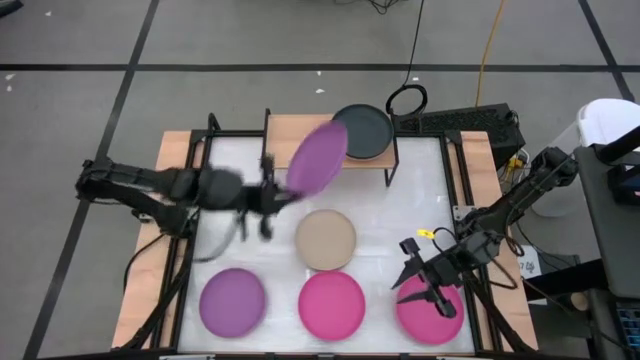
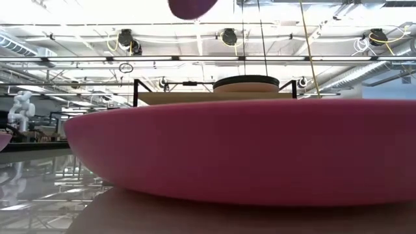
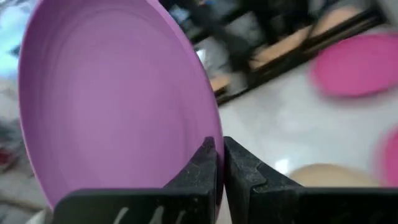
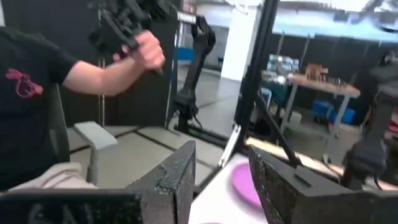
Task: Place and stack plates onto a shelf
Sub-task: Stack the top violet plate on top of the black plate on the shelf
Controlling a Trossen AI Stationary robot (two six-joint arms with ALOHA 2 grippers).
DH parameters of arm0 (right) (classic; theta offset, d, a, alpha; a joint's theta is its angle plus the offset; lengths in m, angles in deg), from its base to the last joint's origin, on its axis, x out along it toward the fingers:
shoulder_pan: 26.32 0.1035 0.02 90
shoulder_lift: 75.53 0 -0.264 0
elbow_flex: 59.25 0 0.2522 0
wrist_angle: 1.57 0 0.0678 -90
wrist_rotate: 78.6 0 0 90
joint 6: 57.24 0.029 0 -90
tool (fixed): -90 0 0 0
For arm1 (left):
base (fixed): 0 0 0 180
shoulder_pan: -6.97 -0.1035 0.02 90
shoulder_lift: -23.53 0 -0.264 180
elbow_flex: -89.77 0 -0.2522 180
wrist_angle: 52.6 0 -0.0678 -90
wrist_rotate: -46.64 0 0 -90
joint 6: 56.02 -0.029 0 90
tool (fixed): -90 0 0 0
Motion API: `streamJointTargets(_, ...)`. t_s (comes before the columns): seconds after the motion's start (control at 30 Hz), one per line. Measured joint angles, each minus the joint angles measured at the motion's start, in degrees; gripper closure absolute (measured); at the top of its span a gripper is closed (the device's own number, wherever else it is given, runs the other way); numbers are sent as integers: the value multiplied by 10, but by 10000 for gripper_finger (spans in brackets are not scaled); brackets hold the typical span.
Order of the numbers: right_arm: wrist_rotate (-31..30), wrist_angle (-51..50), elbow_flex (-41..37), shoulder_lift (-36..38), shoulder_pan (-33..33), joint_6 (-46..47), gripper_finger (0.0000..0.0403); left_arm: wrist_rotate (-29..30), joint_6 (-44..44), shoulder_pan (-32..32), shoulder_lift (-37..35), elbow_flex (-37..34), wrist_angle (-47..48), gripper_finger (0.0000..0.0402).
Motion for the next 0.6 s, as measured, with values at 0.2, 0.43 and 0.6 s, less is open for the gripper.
streamJointTargets(0.2, 9, 5, 0, 0, 6, -20, 273, -76, -67, -133, 95, 24, -60, 391)
streamJointTargets(0.43, 8, 0, 0, 0, 6, -13, 273, -119, -137, -209, 205, 27, -200, 391)
streamJointTargets(0.6, -27, 2, -14, 0, 6, -20, 273, -110, -181, -228, 254, 26, -208, 391)
